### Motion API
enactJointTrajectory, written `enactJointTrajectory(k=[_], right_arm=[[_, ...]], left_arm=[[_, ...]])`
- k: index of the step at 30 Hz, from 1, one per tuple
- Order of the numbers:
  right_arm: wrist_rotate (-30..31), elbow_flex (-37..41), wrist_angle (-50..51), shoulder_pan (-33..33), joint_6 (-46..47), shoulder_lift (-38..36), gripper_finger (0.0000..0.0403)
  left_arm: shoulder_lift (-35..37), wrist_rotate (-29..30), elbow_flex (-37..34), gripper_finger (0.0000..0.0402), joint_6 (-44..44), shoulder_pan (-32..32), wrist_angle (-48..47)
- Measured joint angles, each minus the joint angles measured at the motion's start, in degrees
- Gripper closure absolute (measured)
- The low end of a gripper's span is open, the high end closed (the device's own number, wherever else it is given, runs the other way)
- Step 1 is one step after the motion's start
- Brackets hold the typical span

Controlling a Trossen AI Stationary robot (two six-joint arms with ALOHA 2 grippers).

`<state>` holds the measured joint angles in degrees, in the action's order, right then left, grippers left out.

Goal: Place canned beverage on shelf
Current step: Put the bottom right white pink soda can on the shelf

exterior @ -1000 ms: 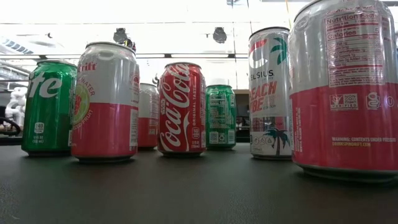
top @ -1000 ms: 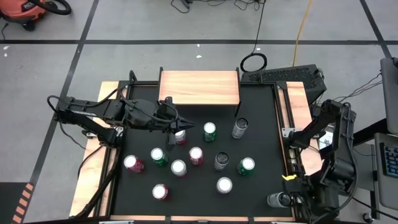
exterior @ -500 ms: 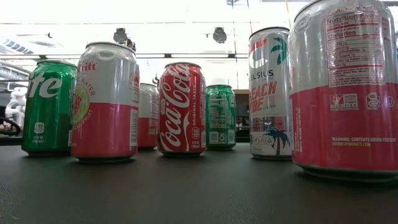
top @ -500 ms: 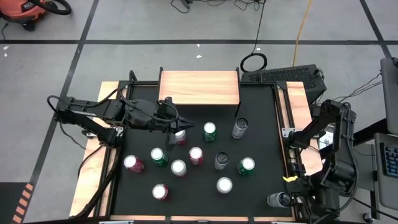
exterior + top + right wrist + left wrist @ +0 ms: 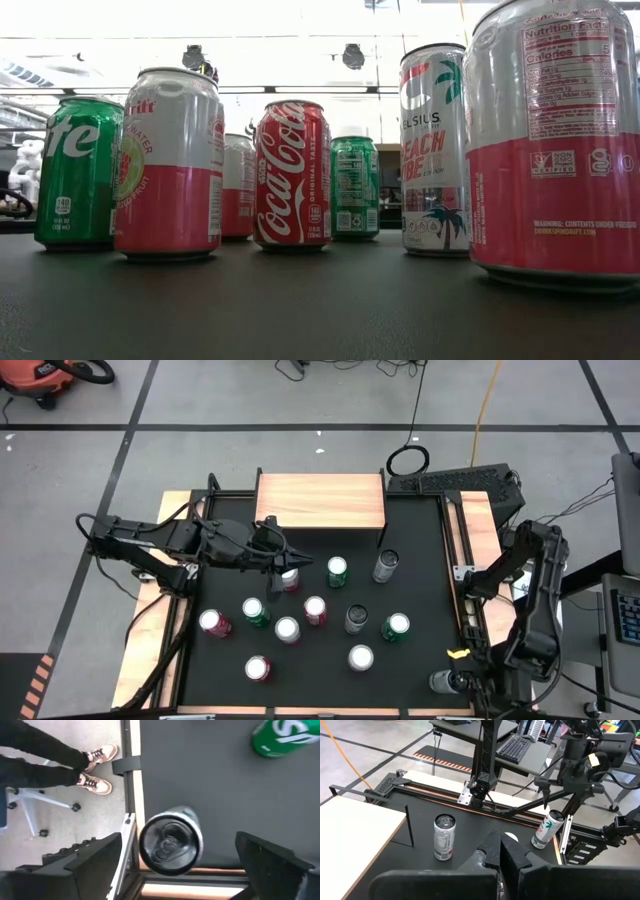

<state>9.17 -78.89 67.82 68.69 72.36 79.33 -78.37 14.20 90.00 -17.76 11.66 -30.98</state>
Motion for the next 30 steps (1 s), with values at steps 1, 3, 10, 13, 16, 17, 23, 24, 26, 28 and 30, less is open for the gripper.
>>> enactJointTrajectory(k=[1, 3, 10, 13, 16, 17, 23, 24, 26, 28, 30], right_arm=[[-0.02, 0.62, -0.81, 0.05, -0.02, 0.0, 0.0032], [-0.13, 1.99, -2.61, 0.11, 0.21, 0.0, 0.0032], [-0.16, 4.21, -3.95, 0.09, 0.44, 0.0, 0.0032], [-0.58, 5.78, -5.65, 0.11, 0.39, 0.0, 0.0032], [-2.0, 7.7, -9.18, 0.11, -0.85, 0.0, 0.0032], [-2.22, 8.4, -10.23, 0.11, -1.01, 0.0, 0.0032], [-4.33, 11.85, -12.51, 0.11, -0.43, 0.0, 0.0033], [-4.58, 12.18, -12.76, 0.11, -0.47, 0.0, 0.0034], [-4.72, 12.85, -13.05, 0.1, -0.95, 0.0, 0.0038], [-4.74, 13.34, -13.41, 0.04, -1.2, 0.0, 0.0044], [-4.72, 13.83, -13.49, 0.04, -1.33, 0.0, 0.0051]], left_arm=[[0.0, 0.0, 0.0, 0.0402, 0.01, 0.0, 0.0], [0.0, 0.0, 0.0, 0.0402, 0.02, 0.0, 0.0], [0.0, 0.0, 0.0, 0.0402, 0.05, 0.0, -0.07], [0.0, 0.0, 0.0, 0.0402, 0.07, 0.0, -0.55], [0.0, 0.01, 0.0, 0.0402, 0.07, 0.0, -1.96], [0.0, 0.0, -0.01, 0.0401, 0.07, 0.0, -2.3], [0.0, 0.0, -0.02, 0.0402, 0.07, 0.0, -2.97], [0.0, 0.0, -0.02, 0.0401, 0.07, 0.0, -2.98], [0.0, 0.0, -0.02, 0.0402, 0.09, 0.0, -2.98], [0.0, 0.0, -0.02, 0.0402, 0.09, 0.0, -2.97], [0.0, 0.08, -0.02, 0.0401, 0.09, 0.0, -2.97]])
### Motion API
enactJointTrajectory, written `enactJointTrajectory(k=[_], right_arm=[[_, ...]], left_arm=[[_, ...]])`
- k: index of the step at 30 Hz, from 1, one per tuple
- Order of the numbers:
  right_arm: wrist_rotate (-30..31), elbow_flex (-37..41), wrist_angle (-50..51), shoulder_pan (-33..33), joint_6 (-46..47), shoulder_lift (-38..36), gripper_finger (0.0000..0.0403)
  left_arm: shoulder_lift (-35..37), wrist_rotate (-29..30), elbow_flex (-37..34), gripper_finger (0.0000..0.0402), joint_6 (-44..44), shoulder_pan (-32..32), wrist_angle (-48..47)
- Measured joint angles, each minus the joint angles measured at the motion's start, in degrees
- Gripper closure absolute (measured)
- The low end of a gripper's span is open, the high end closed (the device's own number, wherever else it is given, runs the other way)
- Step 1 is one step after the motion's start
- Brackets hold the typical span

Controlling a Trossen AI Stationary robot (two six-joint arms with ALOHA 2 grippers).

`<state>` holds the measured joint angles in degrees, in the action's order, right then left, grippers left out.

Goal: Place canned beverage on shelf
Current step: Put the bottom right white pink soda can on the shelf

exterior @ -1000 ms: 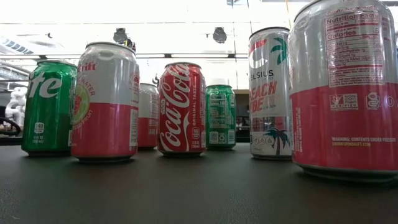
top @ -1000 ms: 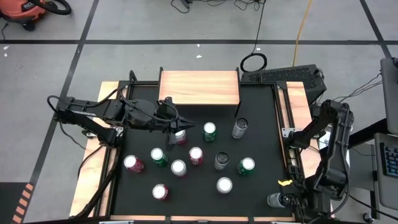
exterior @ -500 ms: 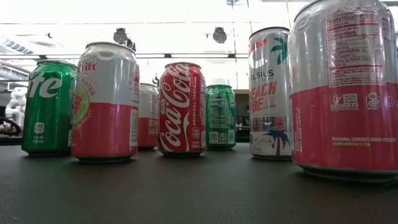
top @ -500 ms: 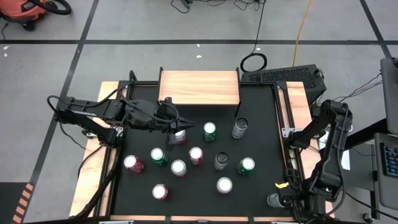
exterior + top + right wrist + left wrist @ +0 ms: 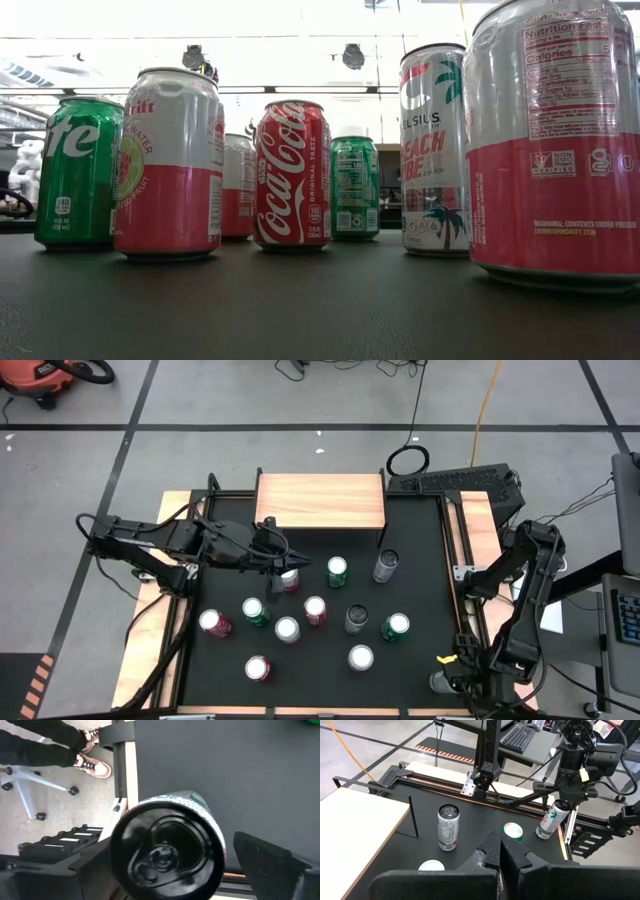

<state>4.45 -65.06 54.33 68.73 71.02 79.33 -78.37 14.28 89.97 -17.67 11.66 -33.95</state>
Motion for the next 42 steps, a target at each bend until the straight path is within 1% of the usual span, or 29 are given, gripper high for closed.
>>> enactJointTrajectory(k=[8, 13, 22, 25, 34, 42], right_arm=[[0.13, 2.53, -4.73, 0.0, -1.25, 0.0, 0.0073], [0.4, 2.89, -5.09, 0.0, -1.25, 0.0, 0.0089], [0.77, 2.87, -4.96, -0.03, -1.72, -0.09, 0.015], [0.77, 2.87, -5.03, -0.04, -2.2, -0.11, 0.0162], [0.01, 0.8, -4.74, -2.2, -2.68, 0.04, 0.0163], [0.08, -1.64, -4.83, -5.28, 1.16, 0.04, 0.0163]], left_arm=[[0.0, 0.94, 0.0, 0.0402, -0.04, 0.0, 0.0], [0.0, 0.97, 0.0, 0.0402, -0.04, 0.0, 0.0], [0.0, 2.59, 0.0, 0.0402, -0.03, 0.0, 0.0], [0.0, 2.76, 0.0, 0.0401, -0.02, -0.02, 0.0], [0.0, 3.11, 0.0, 0.0402, 0.0, -0.02, 0.0], [0.0, 5.52, 0.0, 0.0402, 0.14, -0.07, 0.01]])
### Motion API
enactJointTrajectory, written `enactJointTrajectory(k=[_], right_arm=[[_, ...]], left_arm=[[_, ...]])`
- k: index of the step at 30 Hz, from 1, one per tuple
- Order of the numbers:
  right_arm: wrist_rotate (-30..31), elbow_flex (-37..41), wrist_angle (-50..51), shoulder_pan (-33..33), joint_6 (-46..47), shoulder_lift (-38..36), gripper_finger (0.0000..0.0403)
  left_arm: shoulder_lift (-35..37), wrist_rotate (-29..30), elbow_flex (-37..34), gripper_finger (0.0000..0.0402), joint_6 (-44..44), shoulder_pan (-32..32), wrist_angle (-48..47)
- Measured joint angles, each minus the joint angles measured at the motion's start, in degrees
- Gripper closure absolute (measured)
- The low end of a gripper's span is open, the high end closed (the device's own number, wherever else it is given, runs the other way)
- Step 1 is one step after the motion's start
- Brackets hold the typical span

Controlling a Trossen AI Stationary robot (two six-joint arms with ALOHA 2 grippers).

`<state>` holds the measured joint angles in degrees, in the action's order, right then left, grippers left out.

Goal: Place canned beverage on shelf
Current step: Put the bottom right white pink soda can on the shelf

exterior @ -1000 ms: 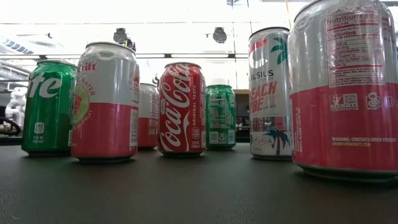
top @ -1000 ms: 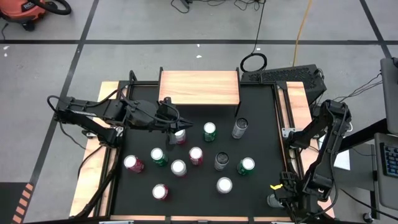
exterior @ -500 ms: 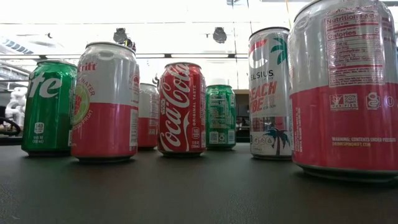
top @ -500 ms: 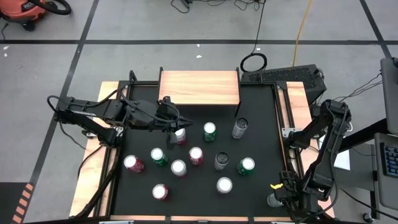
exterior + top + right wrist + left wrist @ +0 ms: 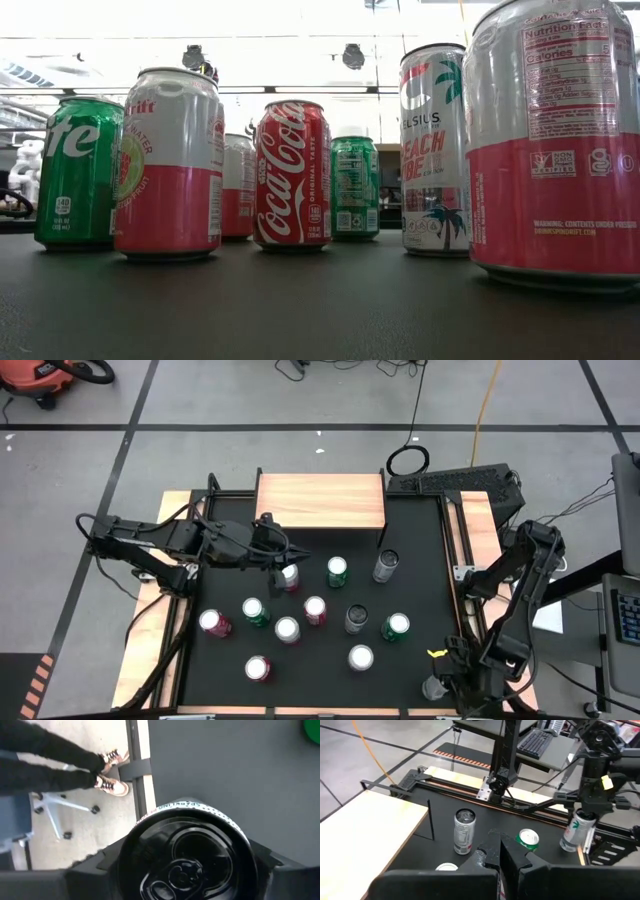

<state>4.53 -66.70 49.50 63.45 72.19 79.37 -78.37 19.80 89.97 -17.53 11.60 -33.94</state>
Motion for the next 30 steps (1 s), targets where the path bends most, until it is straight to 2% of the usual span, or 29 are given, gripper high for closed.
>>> enactJointTrajectory(k=[8, 13, 17, 23, 30], right_arm=[[0.07, -2.42, 1.83, -2.39, 7.23, -0.15, 0.0163], [0.07, -6.74, 8.08, -4.56, 12.65, -0.15, 0.0163], [0.11, -11.11, 14.07, -6.97, 16.77, -0.17, 0.0163], [0.16, -16.62, 18.47, -10.91, 19.42, -0.24, 0.0163], [2.97, -20.96, 18.28, -15.47, 20.56, -0.24, 0.0163]], left_arm=[[0.0, 0.25, 0.0, 0.0402, 3.13, 0.0, 0.11], [0.0, 0.33, 0.0, 0.0402, 3.29, 0.02, 0.49], [0.0, 3.55, 0.0, 0.0402, 3.27, 0.04, 0.49], [0.0, 7.29, 0.0, 0.0401, 3.25, 0.04, 0.49], [0.0, 7.52, 0.0, 0.0401, 3.26, 0.75, 2.62]])
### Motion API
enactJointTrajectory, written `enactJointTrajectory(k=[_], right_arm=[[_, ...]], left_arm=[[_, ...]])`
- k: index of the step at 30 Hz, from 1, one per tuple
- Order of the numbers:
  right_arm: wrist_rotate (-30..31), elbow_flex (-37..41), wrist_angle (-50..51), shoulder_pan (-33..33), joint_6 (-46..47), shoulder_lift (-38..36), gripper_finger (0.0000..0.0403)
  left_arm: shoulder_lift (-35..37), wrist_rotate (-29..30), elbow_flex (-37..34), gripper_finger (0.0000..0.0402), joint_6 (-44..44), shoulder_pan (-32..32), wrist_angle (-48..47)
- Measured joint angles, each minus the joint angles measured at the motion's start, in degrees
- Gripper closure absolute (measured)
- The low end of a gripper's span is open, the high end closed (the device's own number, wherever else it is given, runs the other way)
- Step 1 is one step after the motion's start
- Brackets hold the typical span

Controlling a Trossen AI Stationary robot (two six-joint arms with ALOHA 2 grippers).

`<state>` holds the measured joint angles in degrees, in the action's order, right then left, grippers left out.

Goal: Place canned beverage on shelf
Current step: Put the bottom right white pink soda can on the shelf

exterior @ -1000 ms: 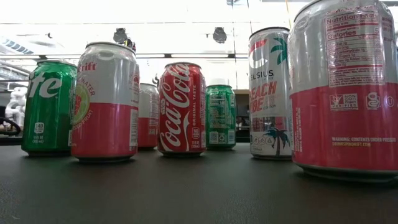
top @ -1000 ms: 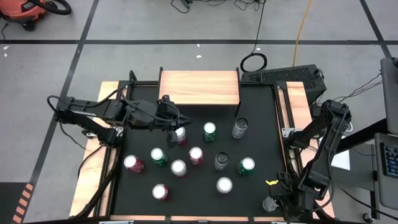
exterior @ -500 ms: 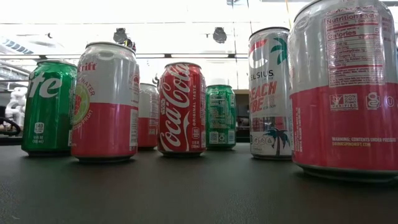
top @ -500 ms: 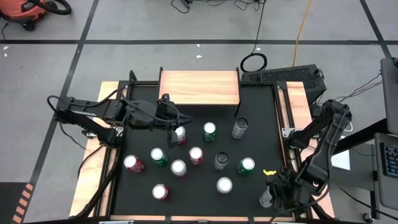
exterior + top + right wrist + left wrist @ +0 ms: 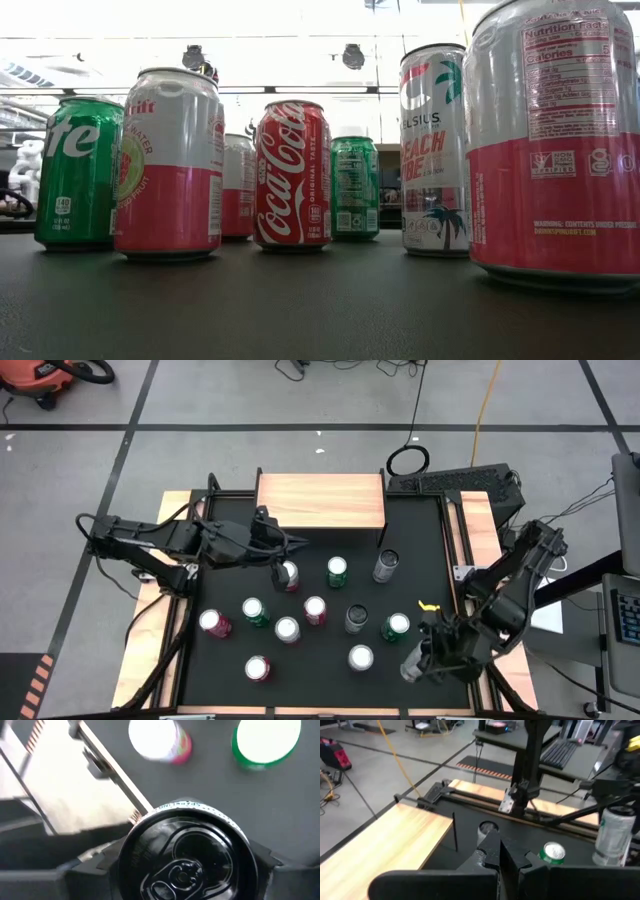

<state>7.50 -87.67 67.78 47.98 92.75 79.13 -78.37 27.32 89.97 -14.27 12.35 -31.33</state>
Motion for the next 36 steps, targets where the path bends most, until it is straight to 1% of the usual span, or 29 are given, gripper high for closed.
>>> enactJointTrajectory(k=[3, 7, 11, 13, 15, 17, 20, 24, 27, 30, 36], right_arm=[[2.68, -1.62, -0.1, -1.85, -0.28, 0.0, 0.0163], [5.93, -3.48, -0.26, -3.9, -2.7, 0.0, 0.0163], [8.44, -4.59, -1.6, -5.57, -9.27, 0.0, 0.0163], [9.24, -4.74, -3.31, -6.35, -14.7, 0.0, 0.0163], [9.27, -4.78, -4.8, -7.2, -20.59, 0.0, 0.0163], [9.23, -4.78, -6.18, -7.93, -27.54, 0.02, 0.0163], [9.21, -4.78, -9.64, -9.0, -39.14, 0.02, 0.0163], [9.22, -4.78, -12.81, -10.04, -57.02, 0.02, 0.0163], [9.21, -4.78, -14.64, -10.78, -69.82, 0.02, 0.0163], [9.17, -4.78, -16.04, -11.82, -81.24, 0.02, 0.0163], [9.05, -4.78, -19.42, -15.01, -97.12, 0.04, 0.0163]], left_arm=[[0.0, -0.13, 0.0, 0.0392, -0.04, 0.35, 2.37], [0.0, -0.54, 0.0, 0.0363, -0.33, 0.49, 4.85], [0.0, -0.28, 0.0, 0.0344, -1.57, 0.49, 6.21], [0.0, -1.42, 0.0, 0.0341, -1.94, 0.51, 7.4], [0.0, -5.2, 0.0, 0.0341, -2.49, 0.52, 7.57], [0.0, -8.67, 0.0, 0.0341, -5.05, 0.48, 7.62], [0.0, -14.38, 0.0, 0.034, -9.25, 0.03, 8.48], [0.0, -21.5, 0.0, 0.0326, -10.92, 0.01, 8.35], [0.0, -23.73, 0.0, 0.0293, -10.99, 0.07, 8.26], [0.0, -23.93, 0.0, 0.0245, -11.79, -0.03, 8.09], [-0.42, -23.83, 0.0, 0.0147, -14.41, 0.06, 8.21]])
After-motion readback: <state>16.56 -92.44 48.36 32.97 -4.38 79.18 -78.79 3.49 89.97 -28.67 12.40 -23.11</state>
